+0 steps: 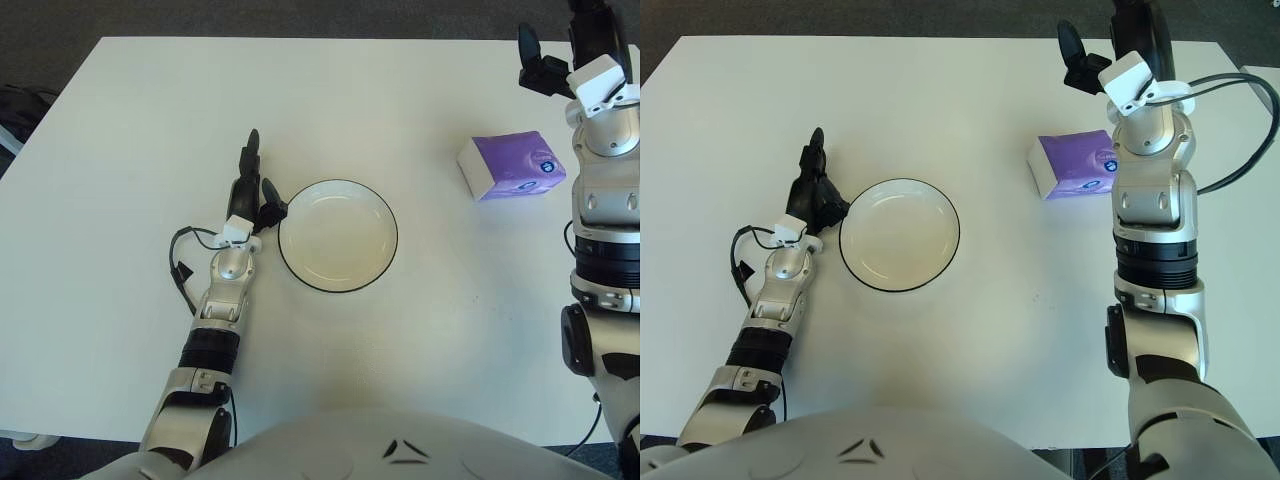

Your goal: Put the tissue paper into the plate.

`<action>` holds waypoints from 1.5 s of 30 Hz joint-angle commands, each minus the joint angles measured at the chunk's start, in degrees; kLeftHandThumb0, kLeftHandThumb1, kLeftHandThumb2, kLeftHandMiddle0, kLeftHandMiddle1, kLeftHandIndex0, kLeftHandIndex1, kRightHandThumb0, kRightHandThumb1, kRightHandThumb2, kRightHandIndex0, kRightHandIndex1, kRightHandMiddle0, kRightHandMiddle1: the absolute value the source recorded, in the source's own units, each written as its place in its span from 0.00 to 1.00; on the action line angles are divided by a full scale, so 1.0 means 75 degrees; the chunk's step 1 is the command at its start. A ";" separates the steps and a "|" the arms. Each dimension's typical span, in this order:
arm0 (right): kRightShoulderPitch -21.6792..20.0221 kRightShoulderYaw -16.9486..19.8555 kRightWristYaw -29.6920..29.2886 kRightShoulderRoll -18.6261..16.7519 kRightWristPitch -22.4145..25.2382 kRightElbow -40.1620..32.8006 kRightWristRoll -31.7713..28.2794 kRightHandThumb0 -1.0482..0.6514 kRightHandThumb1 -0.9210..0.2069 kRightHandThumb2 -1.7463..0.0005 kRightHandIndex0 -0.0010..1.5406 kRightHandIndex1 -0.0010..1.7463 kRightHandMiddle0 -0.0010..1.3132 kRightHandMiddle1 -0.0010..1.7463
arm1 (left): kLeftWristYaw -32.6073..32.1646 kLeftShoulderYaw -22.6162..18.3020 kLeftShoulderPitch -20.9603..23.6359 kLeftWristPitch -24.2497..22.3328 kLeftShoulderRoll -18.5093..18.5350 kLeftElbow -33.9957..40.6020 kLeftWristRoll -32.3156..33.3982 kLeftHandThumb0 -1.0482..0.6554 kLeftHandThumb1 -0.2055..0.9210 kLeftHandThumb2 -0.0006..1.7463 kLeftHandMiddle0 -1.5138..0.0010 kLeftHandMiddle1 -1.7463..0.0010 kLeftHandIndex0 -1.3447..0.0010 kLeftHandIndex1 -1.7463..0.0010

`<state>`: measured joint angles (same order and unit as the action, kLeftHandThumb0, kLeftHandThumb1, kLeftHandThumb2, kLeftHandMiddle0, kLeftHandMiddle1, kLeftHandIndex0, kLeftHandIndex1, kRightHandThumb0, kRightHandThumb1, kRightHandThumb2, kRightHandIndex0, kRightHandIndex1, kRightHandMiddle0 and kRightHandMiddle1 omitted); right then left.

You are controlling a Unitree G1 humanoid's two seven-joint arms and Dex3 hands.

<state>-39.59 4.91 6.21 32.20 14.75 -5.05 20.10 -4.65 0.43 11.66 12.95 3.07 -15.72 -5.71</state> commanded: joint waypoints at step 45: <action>0.0707 -0.1491 0.4785 0.4239 -0.2437 0.0401 0.1235 0.01 0.01 0.83 0.03 0.00 0.00 0.06 | 0.0102 -0.0033 0.0131 0.0191 0.0033 -0.1139 -0.0024 0.08 1.00 0.70 1.00 1.00 1.00 0.94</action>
<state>-41.34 -1.53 31.97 55.87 0.49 1.23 26.04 -3.59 0.15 15.42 16.64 3.32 -21.03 -5.49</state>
